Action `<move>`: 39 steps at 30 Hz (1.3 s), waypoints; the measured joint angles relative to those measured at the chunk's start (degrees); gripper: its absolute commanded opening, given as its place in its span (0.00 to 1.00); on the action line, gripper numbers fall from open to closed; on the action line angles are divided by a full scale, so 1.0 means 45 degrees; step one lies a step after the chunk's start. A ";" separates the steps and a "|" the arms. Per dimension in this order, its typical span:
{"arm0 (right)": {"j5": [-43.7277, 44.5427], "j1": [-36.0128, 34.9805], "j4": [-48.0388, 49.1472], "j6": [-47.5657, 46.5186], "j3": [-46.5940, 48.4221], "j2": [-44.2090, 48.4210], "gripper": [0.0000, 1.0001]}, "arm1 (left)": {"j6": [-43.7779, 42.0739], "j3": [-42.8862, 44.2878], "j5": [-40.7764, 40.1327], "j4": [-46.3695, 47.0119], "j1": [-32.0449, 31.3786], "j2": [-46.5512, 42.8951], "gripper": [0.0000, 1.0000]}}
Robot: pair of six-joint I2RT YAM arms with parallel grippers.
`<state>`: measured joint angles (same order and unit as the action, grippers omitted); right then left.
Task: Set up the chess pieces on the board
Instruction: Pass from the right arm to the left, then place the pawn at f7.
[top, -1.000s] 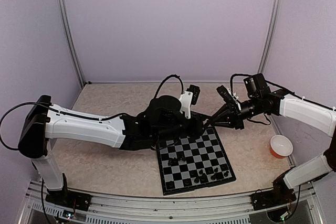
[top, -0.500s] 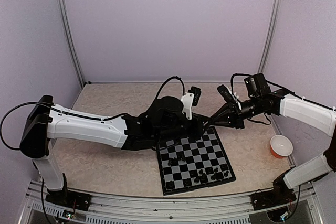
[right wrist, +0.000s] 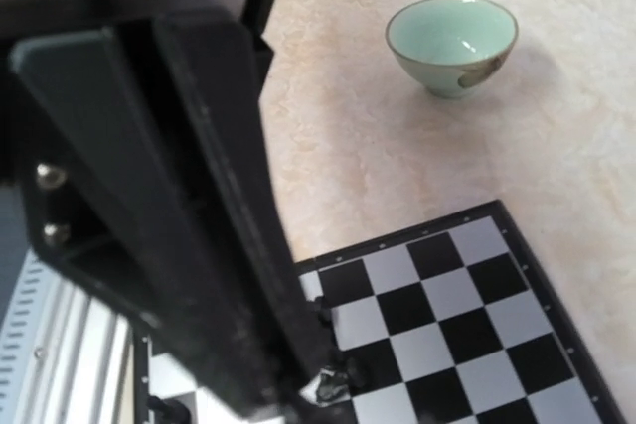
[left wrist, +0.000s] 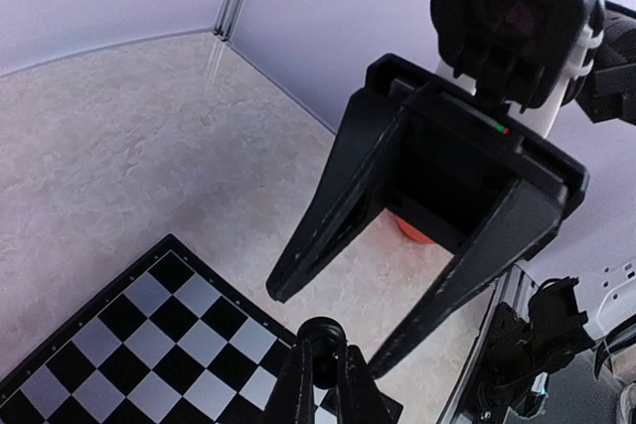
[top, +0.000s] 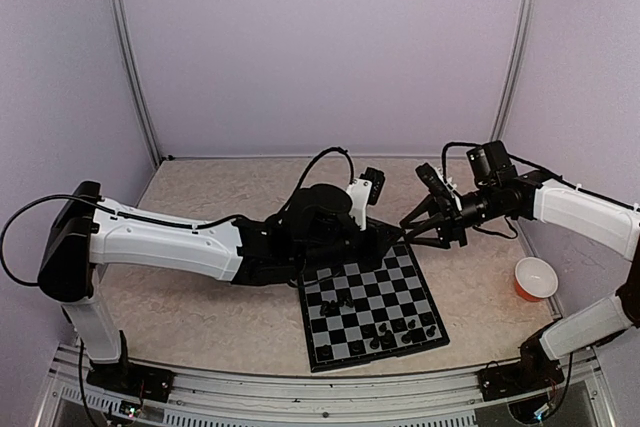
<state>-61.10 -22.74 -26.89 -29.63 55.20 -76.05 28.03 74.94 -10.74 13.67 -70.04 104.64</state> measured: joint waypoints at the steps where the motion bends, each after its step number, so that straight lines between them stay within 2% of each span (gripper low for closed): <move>1: 0.0024 0.0000 -0.0063 -0.0063 -0.0005 0.0000 0.48 | -0.0058 0.0068 0.0005 -0.0219 0.0029 0.0000 0.05; 4: 0.0189 0.0044 -0.0248 -0.0461 -0.0005 0.0063 0.49 | -0.0379 0.0452 -0.0005 -0.1389 0.0126 -0.0068 0.04; 10: 0.1059 0.0330 -0.0272 -0.0782 -0.0146 0.0840 0.50 | -0.0933 0.1277 -0.0165 -0.5134 0.0214 -0.1064 0.04; 16: 0.3041 0.0355 0.0447 -0.0529 -0.0563 0.1078 0.50 | -0.0986 0.1574 -0.0204 -0.8592 0.0073 -0.1773 0.03; 21: 0.4153 0.0359 0.0738 -0.0486 -0.0627 0.0928 0.50 | -0.0908 0.1355 0.0233 -1.0530 -0.0403 -0.1642 0.03; 31: 0.4940 0.0359 0.0962 -0.0505 -0.0782 0.0826 0.50 | -0.0981 0.1433 0.1355 -1.1570 -0.1025 0.0520 0.03; 39: 0.5066 0.0359 0.0962 -0.0549 -0.0782 0.0806 0.50 | -0.1273 0.2404 0.1700 -1.1856 -0.1039 0.2089 0.03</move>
<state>-38.30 -21.12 -22.57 -32.10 51.68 -72.42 22.31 85.76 -3.09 -39.68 -74.72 114.04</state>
